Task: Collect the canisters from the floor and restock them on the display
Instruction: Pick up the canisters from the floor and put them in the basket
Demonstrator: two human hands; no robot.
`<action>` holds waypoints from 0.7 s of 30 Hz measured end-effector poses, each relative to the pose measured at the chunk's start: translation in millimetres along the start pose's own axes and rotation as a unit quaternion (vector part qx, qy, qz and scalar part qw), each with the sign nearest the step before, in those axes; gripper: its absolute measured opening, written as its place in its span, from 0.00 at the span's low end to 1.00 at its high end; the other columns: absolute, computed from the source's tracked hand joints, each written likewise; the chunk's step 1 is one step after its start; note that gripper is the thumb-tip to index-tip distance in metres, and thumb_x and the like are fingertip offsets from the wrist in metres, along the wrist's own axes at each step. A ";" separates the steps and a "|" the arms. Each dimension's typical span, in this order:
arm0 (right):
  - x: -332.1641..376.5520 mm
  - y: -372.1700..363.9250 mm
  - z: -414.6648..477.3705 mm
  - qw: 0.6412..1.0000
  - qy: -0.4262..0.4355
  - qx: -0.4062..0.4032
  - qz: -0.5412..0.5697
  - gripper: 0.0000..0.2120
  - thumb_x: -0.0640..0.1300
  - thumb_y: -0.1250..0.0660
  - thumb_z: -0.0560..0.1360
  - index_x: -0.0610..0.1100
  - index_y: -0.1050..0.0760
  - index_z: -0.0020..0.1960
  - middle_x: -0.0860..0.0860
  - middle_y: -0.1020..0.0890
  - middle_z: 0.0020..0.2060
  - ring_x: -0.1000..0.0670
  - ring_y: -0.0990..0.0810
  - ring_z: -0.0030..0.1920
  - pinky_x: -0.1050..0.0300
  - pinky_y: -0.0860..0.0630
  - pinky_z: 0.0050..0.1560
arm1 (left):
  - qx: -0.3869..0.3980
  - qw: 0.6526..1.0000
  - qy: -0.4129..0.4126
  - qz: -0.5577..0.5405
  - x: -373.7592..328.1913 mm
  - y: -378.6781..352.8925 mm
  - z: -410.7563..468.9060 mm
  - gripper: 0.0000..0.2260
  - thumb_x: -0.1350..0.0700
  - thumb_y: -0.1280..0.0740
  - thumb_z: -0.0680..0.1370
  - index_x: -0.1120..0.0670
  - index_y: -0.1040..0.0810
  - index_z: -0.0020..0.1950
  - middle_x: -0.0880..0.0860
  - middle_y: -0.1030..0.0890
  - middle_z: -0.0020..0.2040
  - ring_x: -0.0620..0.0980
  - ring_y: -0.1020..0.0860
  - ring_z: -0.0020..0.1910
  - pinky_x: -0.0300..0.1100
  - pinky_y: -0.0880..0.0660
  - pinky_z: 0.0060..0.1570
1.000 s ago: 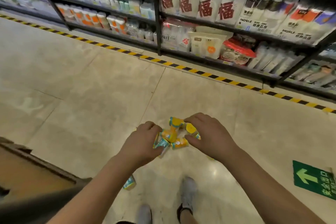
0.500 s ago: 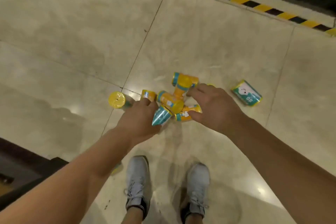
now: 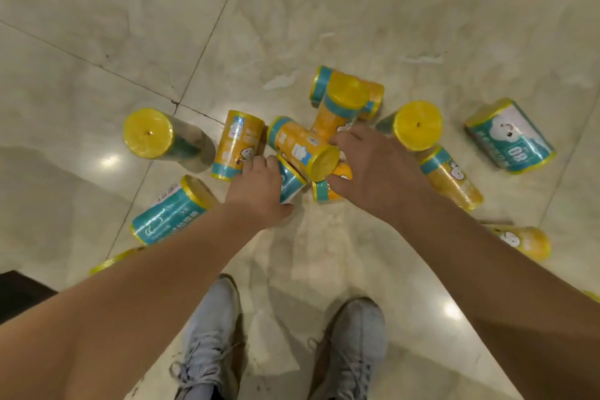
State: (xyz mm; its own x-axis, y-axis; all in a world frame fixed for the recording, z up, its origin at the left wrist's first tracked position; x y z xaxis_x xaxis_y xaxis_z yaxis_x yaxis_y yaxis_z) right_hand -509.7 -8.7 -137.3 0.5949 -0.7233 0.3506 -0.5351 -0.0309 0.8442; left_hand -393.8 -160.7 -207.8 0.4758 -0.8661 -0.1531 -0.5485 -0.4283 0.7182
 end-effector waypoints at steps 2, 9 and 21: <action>-7.3 -7.4 6.9 1.000 -0.006 -0.003 0.003 0.25 0.52 0.27 0.73 0.45 0.25 0.67 0.45 0.24 0.63 0.40 0.22 0.59 0.43 0.24 0.57 | -0.008 0.999 0.033 -0.017 -2.0 -10.9 10.8 0.35 0.40 0.24 0.70 0.56 0.35 0.67 0.56 0.29 0.65 0.57 0.30 0.66 0.52 0.29 0.61; -7.3 -15.9 12.1 0.999 -0.026 0.024 -0.008 0.29 0.54 0.27 0.72 0.43 0.29 0.68 0.44 0.25 0.62 0.39 0.23 0.59 0.45 0.26 0.55 | -0.062 0.966 0.079 -0.238 15.8 -14.4 1.5 0.36 0.50 0.19 0.63 0.55 0.33 0.65 0.53 0.26 0.61 0.56 0.25 0.62 0.52 0.25 0.58; 32.1 -58.3 35.9 0.980 -0.187 0.070 -0.015 0.40 0.61 0.28 0.72 0.47 0.44 0.74 0.46 0.30 0.65 0.42 0.24 0.62 0.48 0.27 0.57 | -0.172 0.854 0.066 -0.486 73.4 30.6 -77.0 0.36 0.61 0.17 0.64 0.44 0.32 0.64 0.39 0.21 0.53 0.33 0.23 0.52 0.25 0.28 0.45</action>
State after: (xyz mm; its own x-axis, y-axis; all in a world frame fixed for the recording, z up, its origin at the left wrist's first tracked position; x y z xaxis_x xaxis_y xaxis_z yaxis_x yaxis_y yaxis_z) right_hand -481.0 -54.9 -189.8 0.3649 -0.9217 0.1318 -0.6137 -0.1317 0.7785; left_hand -322.7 -217.5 -144.8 0.6779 -0.0973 -0.7287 0.3736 -0.8081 0.4554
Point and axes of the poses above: each hand's wrist, its own z-axis towards the middle knuckle, its own y-axis out of the back of the hand, x = y × z, the point moved 2 cm from there along z, towards the middle knuckle
